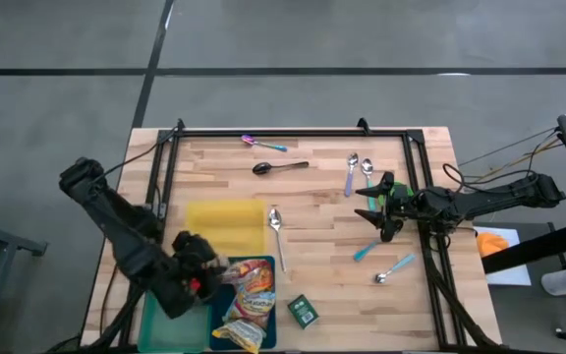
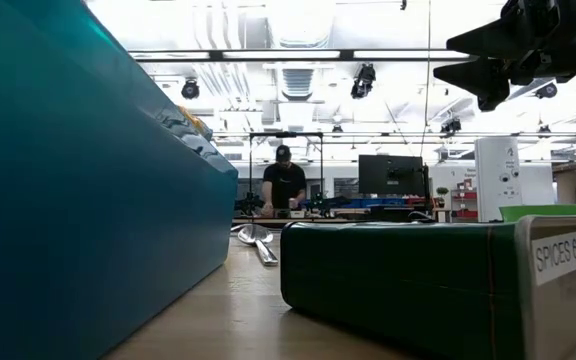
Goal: Pick & Place Food Item
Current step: Put the brown spice bottle into the green bin
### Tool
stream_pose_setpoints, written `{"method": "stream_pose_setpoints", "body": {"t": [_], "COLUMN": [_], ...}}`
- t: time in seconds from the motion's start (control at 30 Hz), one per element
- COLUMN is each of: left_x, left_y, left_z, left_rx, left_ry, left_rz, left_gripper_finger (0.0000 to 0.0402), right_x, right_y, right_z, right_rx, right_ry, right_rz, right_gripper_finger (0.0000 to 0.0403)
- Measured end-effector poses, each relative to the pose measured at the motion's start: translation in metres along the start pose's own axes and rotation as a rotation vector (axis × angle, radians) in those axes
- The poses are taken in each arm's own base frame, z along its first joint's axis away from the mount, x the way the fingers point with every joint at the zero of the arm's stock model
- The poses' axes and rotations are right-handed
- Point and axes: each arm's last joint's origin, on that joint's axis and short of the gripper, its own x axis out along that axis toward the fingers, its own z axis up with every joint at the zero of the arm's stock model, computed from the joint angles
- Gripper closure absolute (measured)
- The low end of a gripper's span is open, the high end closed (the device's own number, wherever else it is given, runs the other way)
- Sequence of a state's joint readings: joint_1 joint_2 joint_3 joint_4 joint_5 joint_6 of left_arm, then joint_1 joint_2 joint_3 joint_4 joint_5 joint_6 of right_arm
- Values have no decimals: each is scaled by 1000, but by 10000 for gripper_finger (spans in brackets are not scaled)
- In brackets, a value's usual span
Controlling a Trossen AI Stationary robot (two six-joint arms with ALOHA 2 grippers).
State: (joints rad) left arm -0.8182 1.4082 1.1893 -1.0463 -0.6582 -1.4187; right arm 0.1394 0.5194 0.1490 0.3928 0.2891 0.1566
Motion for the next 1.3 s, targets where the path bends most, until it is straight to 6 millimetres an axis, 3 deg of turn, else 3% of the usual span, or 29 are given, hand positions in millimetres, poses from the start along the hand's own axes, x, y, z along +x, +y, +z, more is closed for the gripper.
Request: {"method": "stream_pose_setpoints", "body": {"t": [0.3,0.53,0.87,1.13,1.3], "left_x": [-33,-47,-51,-50,-39], "left_y": [-6,-8,-30,-60,-68], "left_z": [-33,-68,-129,-158,-175], "left_rx": [-39,-40,-93,-41,-55], "left_ry": [51,91,115,74,76], "left_rz": [-109,-145,-112,-19,33], "left_gripper_finger": [233,233,233,233,233], "right_x": [0,0,0,0,0], "right_y": [0,0,0,0,0], "right_z": [0,0,0,0,0], "right_rx": [0,0,0,0,0], "right_ry": [0,0,0,0,1], "right_rz": [0,-1,0,0,0], "right_gripper_finger": [122,122,122,122,122]}}
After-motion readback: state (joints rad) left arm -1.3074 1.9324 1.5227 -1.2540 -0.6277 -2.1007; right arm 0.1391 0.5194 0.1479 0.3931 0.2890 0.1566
